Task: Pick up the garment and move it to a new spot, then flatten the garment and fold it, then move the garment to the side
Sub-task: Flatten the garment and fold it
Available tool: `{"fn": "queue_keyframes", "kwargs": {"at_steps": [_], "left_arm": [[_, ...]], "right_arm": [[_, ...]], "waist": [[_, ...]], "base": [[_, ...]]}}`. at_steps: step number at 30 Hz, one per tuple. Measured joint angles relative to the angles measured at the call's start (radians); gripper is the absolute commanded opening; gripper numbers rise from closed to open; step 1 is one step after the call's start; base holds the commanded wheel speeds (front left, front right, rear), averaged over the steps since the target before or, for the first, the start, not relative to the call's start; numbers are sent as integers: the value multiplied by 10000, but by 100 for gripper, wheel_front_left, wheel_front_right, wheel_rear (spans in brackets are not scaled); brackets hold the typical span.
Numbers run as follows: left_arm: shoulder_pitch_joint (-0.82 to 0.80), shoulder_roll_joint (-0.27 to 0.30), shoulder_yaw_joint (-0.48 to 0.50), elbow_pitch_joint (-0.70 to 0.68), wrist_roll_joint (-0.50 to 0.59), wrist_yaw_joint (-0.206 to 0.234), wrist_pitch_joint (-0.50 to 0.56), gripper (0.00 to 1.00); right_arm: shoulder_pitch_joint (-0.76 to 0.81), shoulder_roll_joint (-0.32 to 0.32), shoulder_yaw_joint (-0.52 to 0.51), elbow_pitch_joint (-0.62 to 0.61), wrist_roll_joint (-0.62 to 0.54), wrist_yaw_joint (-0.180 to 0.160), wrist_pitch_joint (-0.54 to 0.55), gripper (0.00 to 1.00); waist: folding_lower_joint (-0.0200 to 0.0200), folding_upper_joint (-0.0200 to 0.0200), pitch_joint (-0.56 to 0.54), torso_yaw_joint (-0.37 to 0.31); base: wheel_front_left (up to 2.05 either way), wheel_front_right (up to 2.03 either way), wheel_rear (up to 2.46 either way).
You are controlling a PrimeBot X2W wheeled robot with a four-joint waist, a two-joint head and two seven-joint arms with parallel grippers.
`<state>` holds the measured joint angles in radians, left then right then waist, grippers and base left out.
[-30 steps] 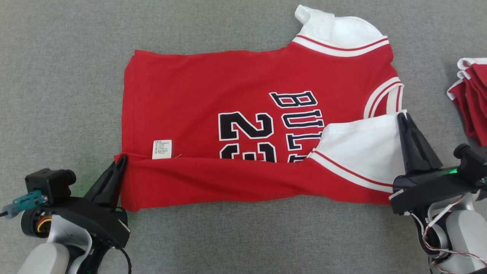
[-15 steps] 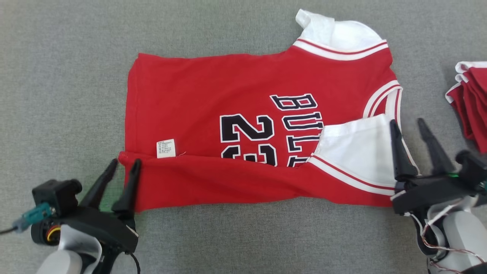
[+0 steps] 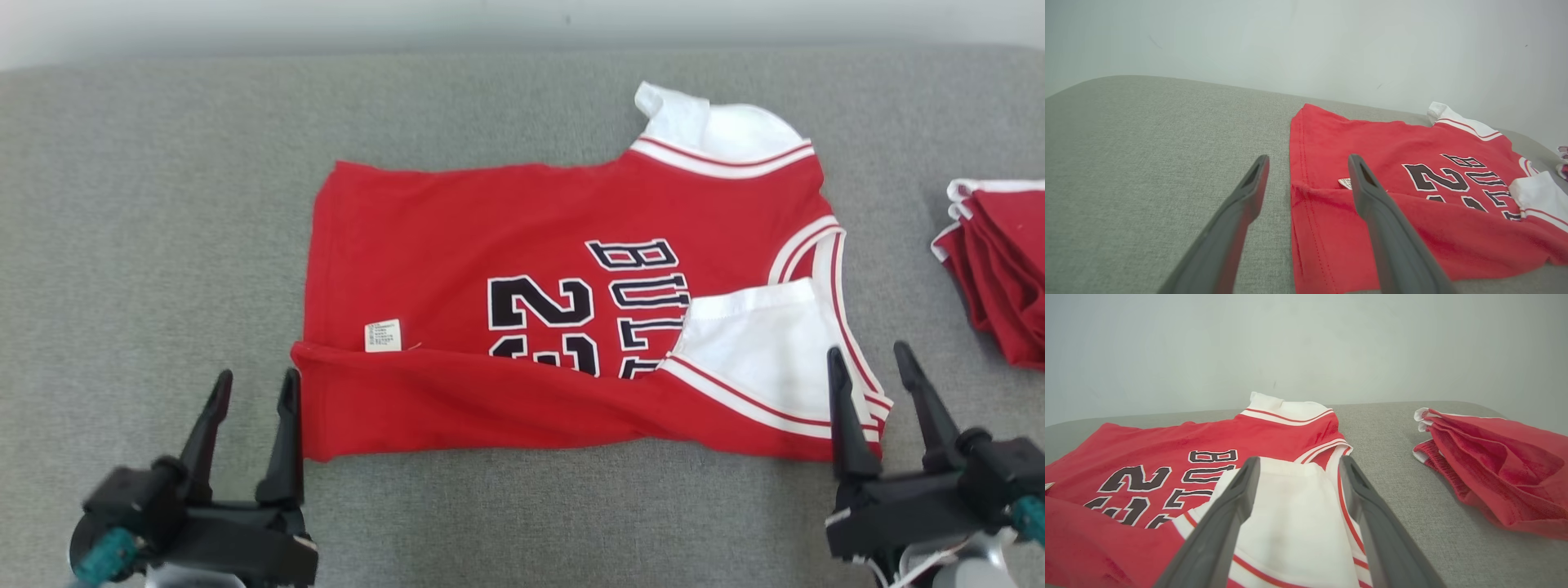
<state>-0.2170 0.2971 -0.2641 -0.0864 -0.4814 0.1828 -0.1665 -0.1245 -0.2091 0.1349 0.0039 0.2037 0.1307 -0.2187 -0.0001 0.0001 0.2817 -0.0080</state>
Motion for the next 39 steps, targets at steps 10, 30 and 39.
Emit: {"fn": "queue_keyframes", "kwargs": {"at_steps": [10,30,39], "left_arm": [[96,-107,-272,614,798,378,-596,100],[-147,-190,-696,1563,859,21,-456,100],[-388,-514,-1049,2410,370,-330,209,100]], "right_arm": [[1436,568,-309,-982,-472,0,520,100],[1662,531,-489,-754,-353,0,1043,100],[1184,293,-757,834,19,0,949,100]], "waist": [[-1,-1,-765,129],[0,-1,-881,208],[1,-1,-467,262]], "base": [[0,0,0],[0,0,0],[0,0,0]]}}
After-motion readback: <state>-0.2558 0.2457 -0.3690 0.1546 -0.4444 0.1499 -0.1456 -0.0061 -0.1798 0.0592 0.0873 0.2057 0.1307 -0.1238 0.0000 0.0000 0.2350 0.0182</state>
